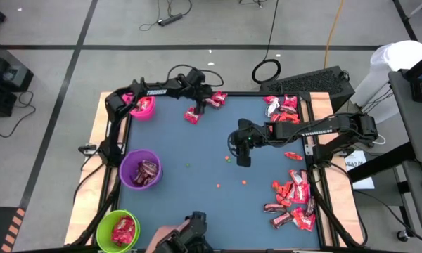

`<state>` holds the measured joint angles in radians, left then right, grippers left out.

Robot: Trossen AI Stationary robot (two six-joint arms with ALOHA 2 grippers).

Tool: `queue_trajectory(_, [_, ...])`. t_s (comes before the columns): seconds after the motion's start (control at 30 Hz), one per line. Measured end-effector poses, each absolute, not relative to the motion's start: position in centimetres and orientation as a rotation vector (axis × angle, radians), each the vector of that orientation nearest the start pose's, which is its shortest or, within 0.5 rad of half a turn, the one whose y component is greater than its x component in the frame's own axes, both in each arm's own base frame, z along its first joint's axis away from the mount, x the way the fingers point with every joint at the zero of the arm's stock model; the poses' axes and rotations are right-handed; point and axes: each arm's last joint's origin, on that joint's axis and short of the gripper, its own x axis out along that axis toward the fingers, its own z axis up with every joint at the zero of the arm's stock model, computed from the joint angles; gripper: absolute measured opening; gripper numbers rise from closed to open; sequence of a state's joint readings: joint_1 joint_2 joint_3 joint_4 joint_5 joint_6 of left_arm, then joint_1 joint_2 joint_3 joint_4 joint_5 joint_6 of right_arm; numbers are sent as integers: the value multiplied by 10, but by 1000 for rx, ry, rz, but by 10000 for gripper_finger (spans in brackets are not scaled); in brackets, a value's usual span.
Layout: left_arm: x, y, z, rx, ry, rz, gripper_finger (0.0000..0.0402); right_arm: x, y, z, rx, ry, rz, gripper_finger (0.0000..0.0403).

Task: Organize candy in baskets
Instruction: Put the brown chocolate into the violet bucket

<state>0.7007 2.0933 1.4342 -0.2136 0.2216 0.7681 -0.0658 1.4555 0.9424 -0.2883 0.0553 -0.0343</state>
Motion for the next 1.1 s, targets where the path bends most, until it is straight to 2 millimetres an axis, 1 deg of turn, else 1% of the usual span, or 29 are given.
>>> queue_trajectory(0.1, [345, 282, 150, 335, 912, 105, 212, 299, -21, 229, -20, 800, -104, 148])
queue_trajectory(0.2, [350, 285, 132, 326, 952, 78, 212, 299, -21, 229, -12, 796, -108, 148])
queue_trajectory(0.33, [357, 295, 142, 316, 944, 98, 205, 300, -21, 229, -6, 792, -110, 148])
queue_trajectory(0.4, [360, 297, 140, 307, 956, 84, 194, 300, -21, 229, 0, 792, -113, 148])
queue_trajectory(0.53, [362, 298, 133, 287, 973, 62, 153, 300, -21, 229, 11, 794, -117, 148])
queue_trajectory(0.77, [362, 295, 134, 268, 1002, 36, 49, 300, -21, 229, 11, 794, -117, 148])
queue_trajectory(0.83, [361, 294, 136, 257, 1017, 48, 24, 300, -21, 229, 12, 794, -117, 148])
queue_trajectory(0.9, [361, 290, 140, 228, 1042, 75, 11, 300, -21, 229, 17, 794, -119, 148])
queue_trajectory(1.0, [360, 278, 151, 234, 1094, 77, 11, 300, -21, 229, 21, 794, -119, 148])
queue_trajectory(1.1, [364, 264, 171, 259, 1111, 111, 15, 299, -21, 229, 21, 796, -119, 148])
